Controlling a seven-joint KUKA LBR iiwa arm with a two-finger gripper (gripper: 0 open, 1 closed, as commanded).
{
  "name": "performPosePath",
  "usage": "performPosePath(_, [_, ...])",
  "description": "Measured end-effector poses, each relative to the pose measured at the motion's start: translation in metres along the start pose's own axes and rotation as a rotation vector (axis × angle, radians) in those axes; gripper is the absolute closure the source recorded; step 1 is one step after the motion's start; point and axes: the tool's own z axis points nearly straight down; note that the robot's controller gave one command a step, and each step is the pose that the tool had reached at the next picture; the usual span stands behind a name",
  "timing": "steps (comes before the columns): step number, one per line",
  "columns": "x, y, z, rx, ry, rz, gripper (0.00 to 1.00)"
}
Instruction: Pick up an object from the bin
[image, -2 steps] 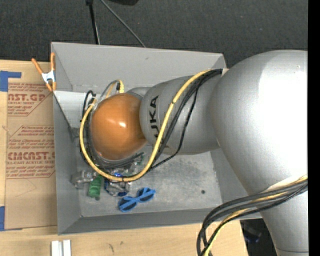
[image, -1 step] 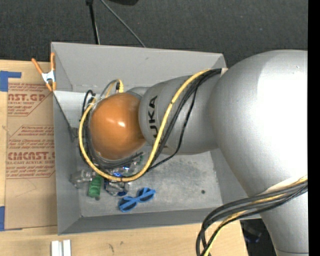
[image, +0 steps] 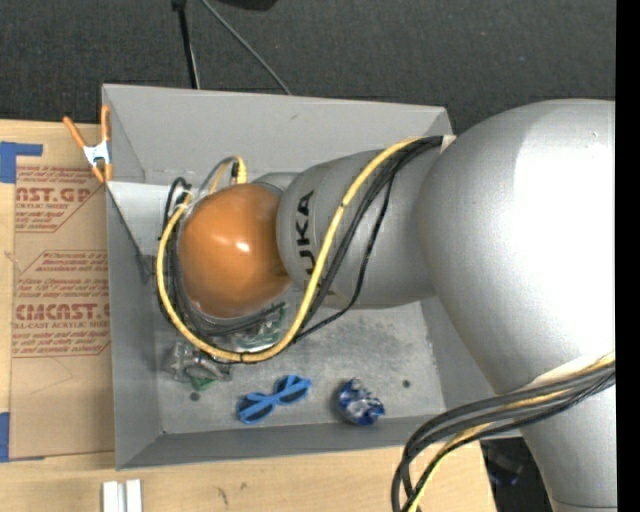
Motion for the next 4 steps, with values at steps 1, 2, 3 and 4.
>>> performPosePath(1, [-0.001, 0.000, -0.009, -0.003, 0.003, 0.002, 1.00])
performPosePath(2, [-0.003, 0.000, -0.020, -0.003, 0.004, 0.005, 1.00])
performPosePath(3, [-0.005, 0.000, -0.068, 0.001, 0.003, 0.006, 1.00])
performPosePath(4, [-0.006, 0.000, -0.082, -0.001, 0.005, 0.007, 1.00])
